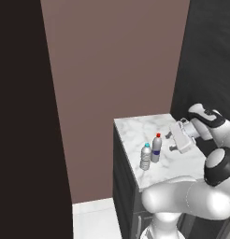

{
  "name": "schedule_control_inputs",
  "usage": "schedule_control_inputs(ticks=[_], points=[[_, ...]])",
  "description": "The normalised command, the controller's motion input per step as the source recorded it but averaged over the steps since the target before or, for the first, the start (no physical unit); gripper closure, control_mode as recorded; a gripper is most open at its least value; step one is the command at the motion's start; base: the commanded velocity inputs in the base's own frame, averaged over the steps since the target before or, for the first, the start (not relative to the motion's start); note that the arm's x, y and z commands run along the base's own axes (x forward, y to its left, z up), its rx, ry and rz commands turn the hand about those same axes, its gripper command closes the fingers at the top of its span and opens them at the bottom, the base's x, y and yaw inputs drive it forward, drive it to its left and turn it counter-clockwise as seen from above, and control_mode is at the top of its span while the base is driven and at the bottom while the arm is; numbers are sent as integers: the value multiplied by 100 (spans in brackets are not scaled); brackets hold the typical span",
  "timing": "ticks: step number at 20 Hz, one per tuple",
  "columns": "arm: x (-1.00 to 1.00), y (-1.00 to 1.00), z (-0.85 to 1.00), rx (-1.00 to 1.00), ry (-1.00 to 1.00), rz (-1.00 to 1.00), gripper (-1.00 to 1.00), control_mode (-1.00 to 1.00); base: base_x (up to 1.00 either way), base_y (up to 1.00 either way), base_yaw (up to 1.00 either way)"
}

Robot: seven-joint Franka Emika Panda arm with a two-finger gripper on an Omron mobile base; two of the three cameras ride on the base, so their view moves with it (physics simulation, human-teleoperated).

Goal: Take the bottled waters from the counter and place them in the freezer to freeze. Close the freezer door after placing the bottles.

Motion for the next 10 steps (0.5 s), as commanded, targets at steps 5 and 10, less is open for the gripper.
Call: schedule_control_inputs(ticks=[5,10], points=[[3,26,-3,0,0,1,-100,-100,0,0,0],[0,4,0,0,0,0,-100,-100,0,0,0]])
